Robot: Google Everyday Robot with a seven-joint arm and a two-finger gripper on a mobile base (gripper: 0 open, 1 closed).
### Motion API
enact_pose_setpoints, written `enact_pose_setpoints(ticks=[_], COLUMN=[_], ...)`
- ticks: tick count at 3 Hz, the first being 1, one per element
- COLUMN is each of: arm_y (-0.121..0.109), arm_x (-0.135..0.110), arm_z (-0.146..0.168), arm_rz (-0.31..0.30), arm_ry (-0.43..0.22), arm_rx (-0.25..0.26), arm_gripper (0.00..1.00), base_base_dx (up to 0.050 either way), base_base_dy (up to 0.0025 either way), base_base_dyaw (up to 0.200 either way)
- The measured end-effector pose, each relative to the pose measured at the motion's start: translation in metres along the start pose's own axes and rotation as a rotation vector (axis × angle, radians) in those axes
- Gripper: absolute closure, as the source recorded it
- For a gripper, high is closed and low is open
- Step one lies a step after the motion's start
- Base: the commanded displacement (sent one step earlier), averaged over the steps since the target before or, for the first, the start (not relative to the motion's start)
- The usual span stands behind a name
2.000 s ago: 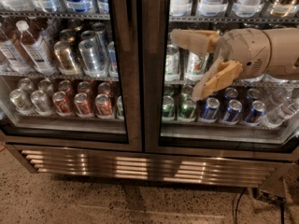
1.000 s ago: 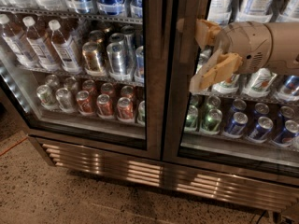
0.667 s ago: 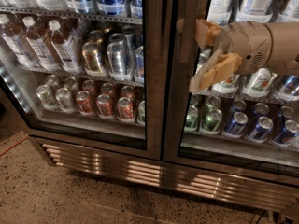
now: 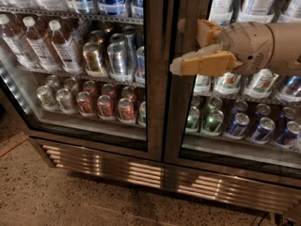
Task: Open right fridge door
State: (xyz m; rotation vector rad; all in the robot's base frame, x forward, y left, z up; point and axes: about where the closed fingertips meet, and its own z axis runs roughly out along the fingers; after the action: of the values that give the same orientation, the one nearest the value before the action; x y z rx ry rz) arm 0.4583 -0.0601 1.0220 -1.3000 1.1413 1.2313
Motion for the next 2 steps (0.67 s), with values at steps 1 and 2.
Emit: enact_pose_setpoints(ticks=[1,2], arm_y=[0.0,0.0], arm_x=[0.0,0.0], arm_z=[0.0,0.0001], arm_rz=[0.0,0.0], arm_ry=[0.0,0.0], arm_rx=[0.0,0.0], arm_gripper=[0.65,0.89], base_base_dx=[0.0,0.0], base_base_dy=[0.0,0.0], base_base_dyaw=[0.0,0.0])
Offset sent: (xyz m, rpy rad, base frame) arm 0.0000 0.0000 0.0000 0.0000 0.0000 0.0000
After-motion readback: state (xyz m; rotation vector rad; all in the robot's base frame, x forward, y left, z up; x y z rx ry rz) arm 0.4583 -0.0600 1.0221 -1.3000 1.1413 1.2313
